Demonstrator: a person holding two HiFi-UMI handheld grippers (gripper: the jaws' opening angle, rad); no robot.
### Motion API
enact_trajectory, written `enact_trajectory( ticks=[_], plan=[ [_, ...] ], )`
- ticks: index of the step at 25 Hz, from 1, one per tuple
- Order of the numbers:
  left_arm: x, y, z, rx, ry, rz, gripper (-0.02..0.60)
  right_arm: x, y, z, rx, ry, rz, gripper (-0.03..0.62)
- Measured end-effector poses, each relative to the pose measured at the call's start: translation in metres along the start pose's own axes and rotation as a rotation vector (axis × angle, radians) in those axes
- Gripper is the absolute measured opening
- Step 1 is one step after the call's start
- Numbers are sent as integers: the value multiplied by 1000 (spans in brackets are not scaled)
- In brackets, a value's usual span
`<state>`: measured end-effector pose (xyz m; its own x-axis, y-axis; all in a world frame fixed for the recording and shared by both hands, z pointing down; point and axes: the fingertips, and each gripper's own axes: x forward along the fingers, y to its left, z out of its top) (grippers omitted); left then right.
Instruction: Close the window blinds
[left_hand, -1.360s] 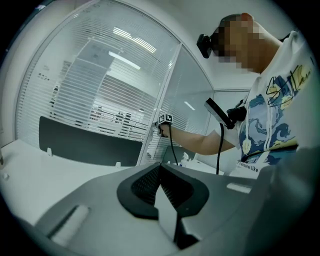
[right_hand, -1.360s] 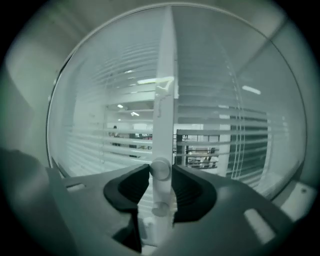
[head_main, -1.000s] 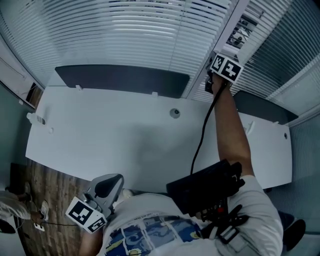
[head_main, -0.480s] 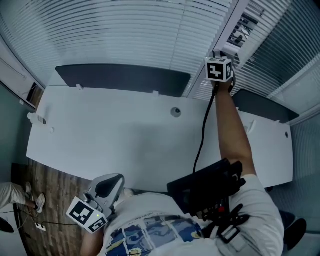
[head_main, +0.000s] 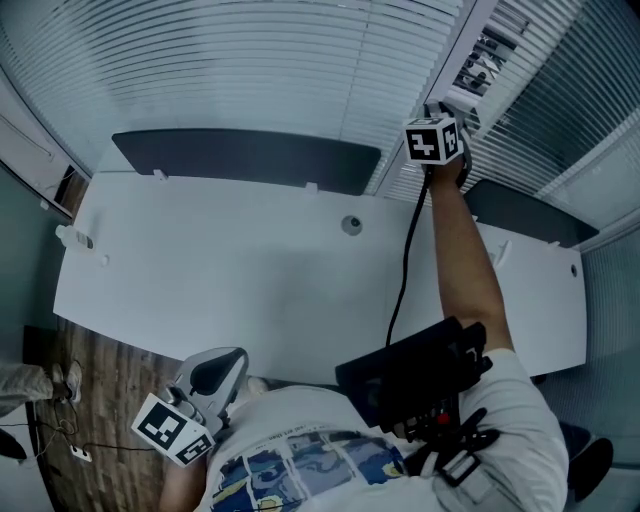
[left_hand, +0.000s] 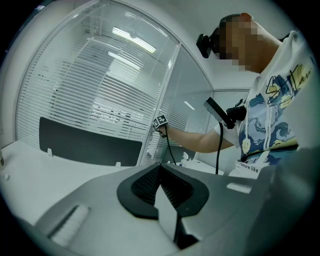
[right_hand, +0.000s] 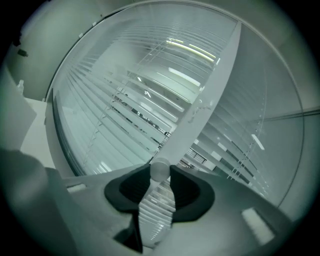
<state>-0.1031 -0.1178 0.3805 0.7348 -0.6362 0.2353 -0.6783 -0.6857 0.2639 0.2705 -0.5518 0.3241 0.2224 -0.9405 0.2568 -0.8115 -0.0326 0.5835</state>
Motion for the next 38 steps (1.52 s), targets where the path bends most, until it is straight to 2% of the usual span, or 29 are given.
enact_trajectory(
  ticks=[7,17,21,27,33,38],
  plan=[
    [-2,0,1,2,-2,6,2,1,1,0,0,2,6,124],
    [2,-11,3,14,0,-1,2,-13,-4,0,120,-56,58,140],
    [6,-18,2,7,6,-8,2,-29,-11,-3,217,-103,80,141],
    [17,-32,-5,-4,23,-15,2,-64,-7,-16,320,-180,154,141],
    [28,-46,-14,-16,46,-33,2,-109,17,-43,388,-202,268,137],
    [33,-58,-14,21,48,-86,2,-166,32,-67,435,-209,321,126]
  ],
)
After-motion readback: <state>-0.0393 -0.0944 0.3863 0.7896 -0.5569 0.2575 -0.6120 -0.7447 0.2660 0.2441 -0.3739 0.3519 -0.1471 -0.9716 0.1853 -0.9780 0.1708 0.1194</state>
